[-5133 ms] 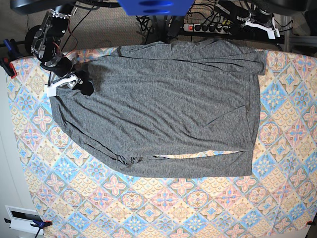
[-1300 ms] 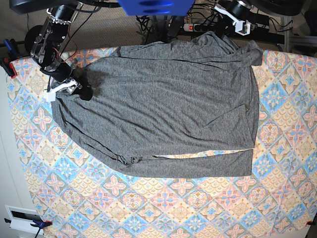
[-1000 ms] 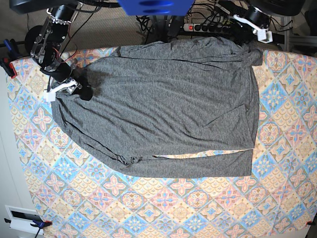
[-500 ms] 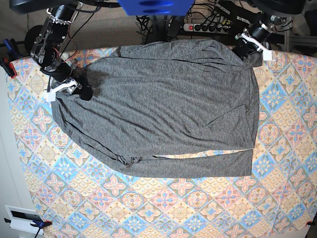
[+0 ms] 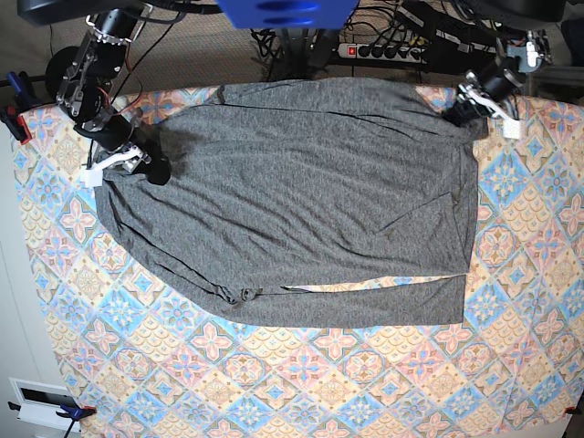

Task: Layout the t-shirt on the table in an organized manner, then fold the t-shirt properly
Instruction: 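Lower the left gripper to the shirt's other collar corner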

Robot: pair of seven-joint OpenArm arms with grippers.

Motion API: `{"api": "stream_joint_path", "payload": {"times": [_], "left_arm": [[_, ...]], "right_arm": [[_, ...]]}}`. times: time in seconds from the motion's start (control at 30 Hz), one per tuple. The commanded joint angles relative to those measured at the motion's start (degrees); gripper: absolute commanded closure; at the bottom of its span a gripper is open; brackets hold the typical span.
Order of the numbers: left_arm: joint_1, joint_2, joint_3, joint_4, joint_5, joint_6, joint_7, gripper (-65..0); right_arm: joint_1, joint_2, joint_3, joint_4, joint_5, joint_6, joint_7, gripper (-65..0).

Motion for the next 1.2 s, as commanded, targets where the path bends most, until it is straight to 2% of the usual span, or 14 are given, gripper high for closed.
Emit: {"api": "stream_joint_path", "payload": {"times": [0.0, 0.17, 0.3, 0.43, 0.53, 0.7, 0.77, 1.0, 1.17], "left_arm": [[-0.46, -0.95, -1.95, 0.86, -1.33, -0.71, 0.77, 0.0], [-2.13, 0.45, -9.25, -3.01, -1.42, -0.71, 6.4, 0.0], [-4.07, 0.45, -9.6, -10.66, -1.24, -0.71, 8.42, 0.0], [-5.12, 0.37, -9.6, -13.47, -0.98, -0.71, 8.42, -0.5], [-5.03, 0.37, -9.6, -13.47, -0.98, -0.71, 8.68, -8.3], [-3.98, 0.28, -9.51, -13.47, -0.89, -0.71, 10.09, -27.1], [-3.45, 0.28, -9.51, -13.39, -0.89, -0.71, 11.41, -31.5], [0.86, -1.83, -9.77, -13.3, -1.15, -0.71, 11.23, -32.2], [5.34, -3.94, -14.26, -13.3, -1.06, -0.71, 11.14, -32.2]], "right_arm": [[-0.14, 0.54, 0.12, 0.03, -2.42, -1.16, -1.08, -34.5], [-0.14, 0.54, 0.12, 0.03, -2.42, -1.16, 0.06, -34.5], [-0.14, 0.54, 0.03, 0.03, -2.42, -1.24, 1.64, -34.5], [-0.14, 0.54, 0.03, 0.03, -2.42, -1.24, 1.64, -34.5], [-0.14, 0.54, 0.03, 0.03, -2.42, -1.24, 1.64, -34.5], [-0.14, 0.54, 0.03, 0.03, -2.42, -1.24, 1.64, -34.5], [-0.14, 0.54, 0.03, 0.03, -2.42, -1.24, 1.64, -34.5], [-0.14, 0.54, 0.03, 0.03, -2.42, -1.24, 1.64, -34.5], [-0.14, 0.54, 0.03, 0.03, -2.42, -1.24, 1.64, -34.5]]}}
